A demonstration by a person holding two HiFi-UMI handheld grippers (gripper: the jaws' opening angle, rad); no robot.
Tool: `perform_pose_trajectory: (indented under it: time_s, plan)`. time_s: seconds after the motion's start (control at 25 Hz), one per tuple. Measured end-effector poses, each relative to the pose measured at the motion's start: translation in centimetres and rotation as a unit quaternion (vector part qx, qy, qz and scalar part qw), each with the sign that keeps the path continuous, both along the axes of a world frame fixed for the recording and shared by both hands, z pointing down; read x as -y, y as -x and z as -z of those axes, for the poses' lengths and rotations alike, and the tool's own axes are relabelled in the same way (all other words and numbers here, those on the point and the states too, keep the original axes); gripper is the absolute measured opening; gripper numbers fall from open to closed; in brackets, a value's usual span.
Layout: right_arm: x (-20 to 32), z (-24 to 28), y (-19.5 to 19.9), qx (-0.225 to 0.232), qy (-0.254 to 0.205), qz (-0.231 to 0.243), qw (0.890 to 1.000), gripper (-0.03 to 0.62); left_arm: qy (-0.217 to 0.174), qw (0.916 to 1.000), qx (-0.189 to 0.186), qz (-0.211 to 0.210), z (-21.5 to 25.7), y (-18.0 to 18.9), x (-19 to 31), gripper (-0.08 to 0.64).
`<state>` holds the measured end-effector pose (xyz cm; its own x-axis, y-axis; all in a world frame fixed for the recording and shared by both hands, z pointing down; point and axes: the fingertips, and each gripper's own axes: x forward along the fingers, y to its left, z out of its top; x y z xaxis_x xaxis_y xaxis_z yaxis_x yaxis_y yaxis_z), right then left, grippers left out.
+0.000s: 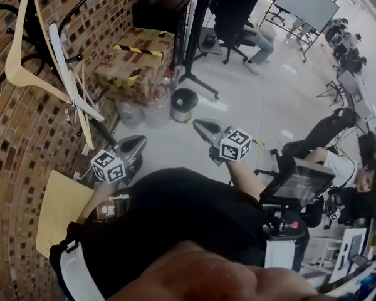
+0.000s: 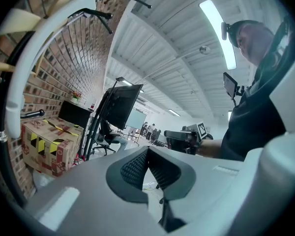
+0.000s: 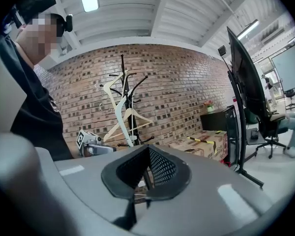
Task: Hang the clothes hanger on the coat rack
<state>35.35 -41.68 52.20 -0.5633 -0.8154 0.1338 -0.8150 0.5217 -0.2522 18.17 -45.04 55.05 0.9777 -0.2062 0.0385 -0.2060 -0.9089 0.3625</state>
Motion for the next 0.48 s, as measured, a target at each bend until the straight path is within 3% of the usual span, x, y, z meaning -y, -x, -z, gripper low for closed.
perform_pose_trajectory:
  time_s: [0.48]
  plan:
    - [-0.08,-0.03,0.68,-0.006,0.001,0.011,1.0,0.012,0.005,1.0,0.005,0.0,-0.34,0.45,-0.31,0.002]
